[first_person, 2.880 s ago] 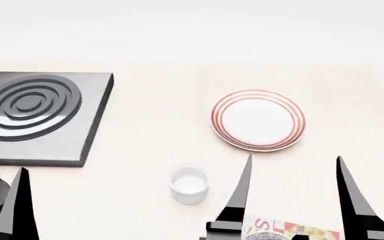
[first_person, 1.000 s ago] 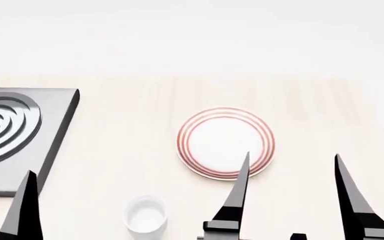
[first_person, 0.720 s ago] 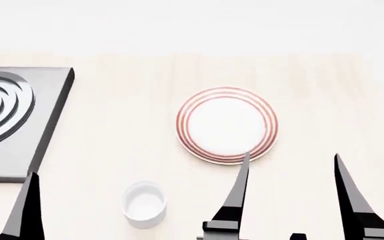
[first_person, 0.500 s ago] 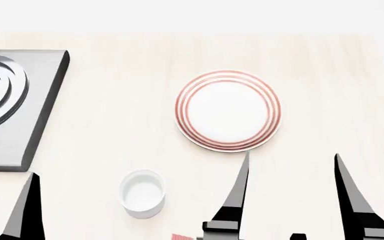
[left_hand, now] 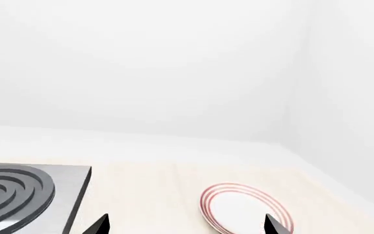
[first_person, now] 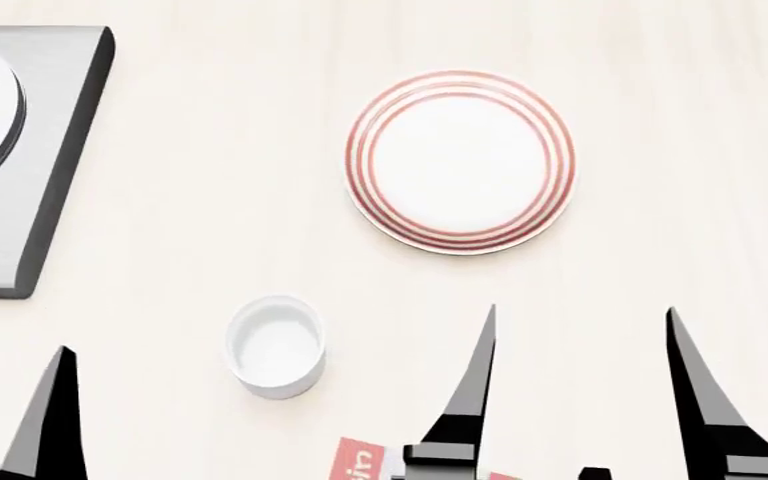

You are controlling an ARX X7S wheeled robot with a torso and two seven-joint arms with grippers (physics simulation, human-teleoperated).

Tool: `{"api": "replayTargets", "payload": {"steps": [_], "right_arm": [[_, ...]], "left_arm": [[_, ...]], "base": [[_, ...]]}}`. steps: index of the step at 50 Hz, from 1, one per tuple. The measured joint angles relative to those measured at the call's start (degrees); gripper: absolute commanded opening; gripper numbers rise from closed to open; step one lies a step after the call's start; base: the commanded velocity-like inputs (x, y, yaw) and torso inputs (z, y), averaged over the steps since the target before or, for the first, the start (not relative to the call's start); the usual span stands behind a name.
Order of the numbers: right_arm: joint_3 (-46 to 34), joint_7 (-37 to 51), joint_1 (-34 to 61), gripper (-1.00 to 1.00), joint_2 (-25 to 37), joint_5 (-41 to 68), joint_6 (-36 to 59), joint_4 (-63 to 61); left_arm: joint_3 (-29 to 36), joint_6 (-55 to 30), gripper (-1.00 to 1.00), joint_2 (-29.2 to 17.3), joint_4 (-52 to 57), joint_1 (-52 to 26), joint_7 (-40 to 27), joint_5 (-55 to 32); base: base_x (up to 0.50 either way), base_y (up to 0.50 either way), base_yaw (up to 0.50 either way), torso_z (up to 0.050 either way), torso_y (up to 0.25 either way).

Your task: Pick the akita bowl on the cookies box and place it on the plate.

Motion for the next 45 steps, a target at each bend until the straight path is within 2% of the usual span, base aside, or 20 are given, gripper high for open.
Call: {"api": "replayTargets", "payload": {"steps": [12,31,36,45], "right_arm": [[0.6,0.3,0.2,1.00,0.2,1.5,1.7,-0.6],[5.9,-1.4,-0.3,1.00,1.4,13.8,11.0,-5.6],[6.0,2.2,-0.9,1.00,5.0,19.9,13.3,-7.3],[1.4,13.9,-0.6,1.00,16.5,32.3,10.6,-8.9]], "left_arm": [[0.1,0.5,1.00,-0.4,-0.5,0.0,-0.3,-1.1],[1.0,0.4,1.00,-0.9,-1.4,-0.3,-1.0,-2.0],[1.2,0.6,1.00,-1.0,-1.6,-0.4,-1.1,-2.1],[1.5,0.9,1.00,-1.2,-1.9,-0.4,-1.2,-2.3]], "base": [[0.00,0.00,0.00,0.000,0.000],[0.00,0.00,0.00,0.000,0.000],[0.00,0.00,0.00,0.000,0.000],[0.00,0.00,0.00,0.000,0.000]]}}
